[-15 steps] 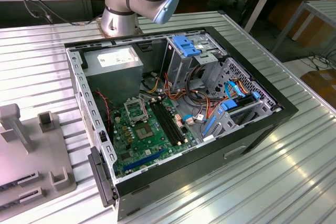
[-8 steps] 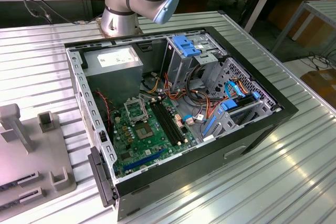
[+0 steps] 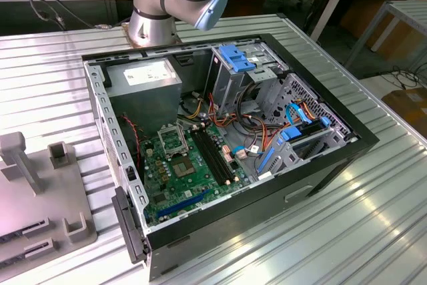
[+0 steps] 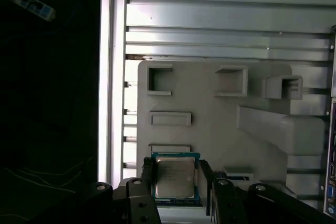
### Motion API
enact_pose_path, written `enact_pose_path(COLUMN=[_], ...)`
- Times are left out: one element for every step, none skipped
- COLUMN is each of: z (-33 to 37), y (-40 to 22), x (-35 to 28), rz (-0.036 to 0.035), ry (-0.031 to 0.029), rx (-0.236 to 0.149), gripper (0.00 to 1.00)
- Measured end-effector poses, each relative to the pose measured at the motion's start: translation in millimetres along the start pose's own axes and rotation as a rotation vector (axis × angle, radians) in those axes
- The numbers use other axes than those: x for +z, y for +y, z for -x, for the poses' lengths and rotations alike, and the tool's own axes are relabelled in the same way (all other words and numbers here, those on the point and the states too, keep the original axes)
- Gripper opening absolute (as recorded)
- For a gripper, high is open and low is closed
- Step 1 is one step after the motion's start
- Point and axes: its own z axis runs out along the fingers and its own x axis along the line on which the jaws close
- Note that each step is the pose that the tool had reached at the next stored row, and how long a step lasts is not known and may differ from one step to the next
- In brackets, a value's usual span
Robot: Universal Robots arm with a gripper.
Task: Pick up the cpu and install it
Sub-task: 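Pick up the cpu and move it towards the insertion slot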
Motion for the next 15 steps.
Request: enact_pose_path(z=[0.0,0.0,0.0,0.0,0.0,0.0,0.0,0.0,0.0,0.0,0.0,0.0,0.0,0.0,0.1], y=[0.0,0.0,0.0,0.0,0.0,0.0,0.0,0.0,0.0,0.0,0.0,0.0,0.0,0.0,0.0], x=[-0.2,-0.3,-0.3,-0.3,-0.3,-0.3,-0.3,-0.3,-0.3,-0.3,-0.4,-0.5,-0.9,-1.7,-2.1], rz=[-0.0001,-0.0001,-0.0001,-0.0001,-0.0001,-0.0001,-0.0001,-0.0001,-0.0001,-0.0001,0.0000,0.0000,-0.0001,-0.0002,-0.0002], ry=[0.0004,0.0004,0.0008,0.0009,0.0010,0.0010,0.0010,0.0011,0.0012,0.0011,0.0009,0.0009,0.0011,0.0013,0.0012], rx=[0.000,0.000,0.000,0.000,0.000,0.000,0.000,0.000,0.000,0.000,0.000,0.000,0.000,0.000,0.000], gripper=[0.44,0.44,0.44,0.44,0.44,0.44,0.44,0.44,0.44,0.44,0.44,0.44,0.44,0.44,0.44])
